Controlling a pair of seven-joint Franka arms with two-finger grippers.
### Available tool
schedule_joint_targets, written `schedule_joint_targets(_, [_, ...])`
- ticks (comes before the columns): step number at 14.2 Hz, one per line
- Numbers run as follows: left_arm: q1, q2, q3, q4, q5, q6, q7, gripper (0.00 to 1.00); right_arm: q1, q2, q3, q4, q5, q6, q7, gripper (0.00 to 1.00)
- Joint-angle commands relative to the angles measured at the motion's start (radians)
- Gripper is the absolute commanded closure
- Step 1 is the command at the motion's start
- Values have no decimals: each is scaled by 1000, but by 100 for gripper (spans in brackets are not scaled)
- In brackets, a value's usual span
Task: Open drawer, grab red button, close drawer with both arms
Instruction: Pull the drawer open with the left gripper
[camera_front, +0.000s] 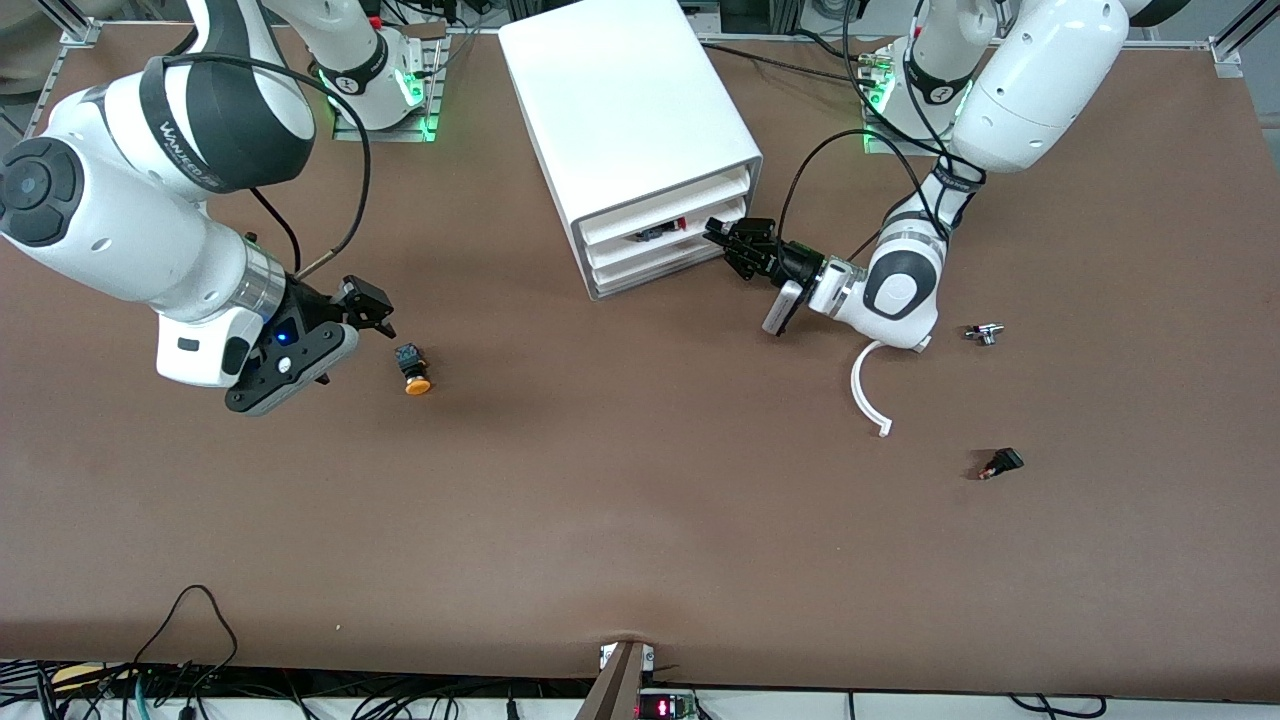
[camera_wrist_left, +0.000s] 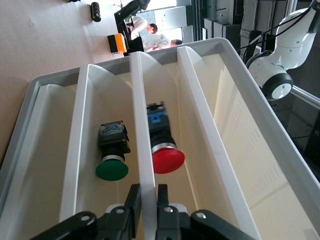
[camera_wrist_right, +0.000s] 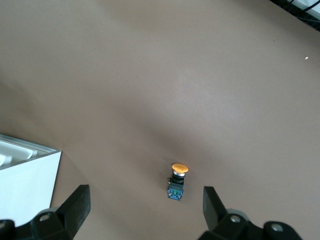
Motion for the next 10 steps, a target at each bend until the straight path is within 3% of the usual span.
schedule_joint_targets(1, [-5,6,-9,3,-43,15,21,96,8,4,-3,6,5,6,19,0])
schedule_joint_targets(6, [12,5,4,47,-29,15,-55,96,7,5,-4,6,9,9,19,0])
schedule_joint_targets(10, [15,8,23,116,-25,21,-158,96,8,22,-4,9,11,86,1,0])
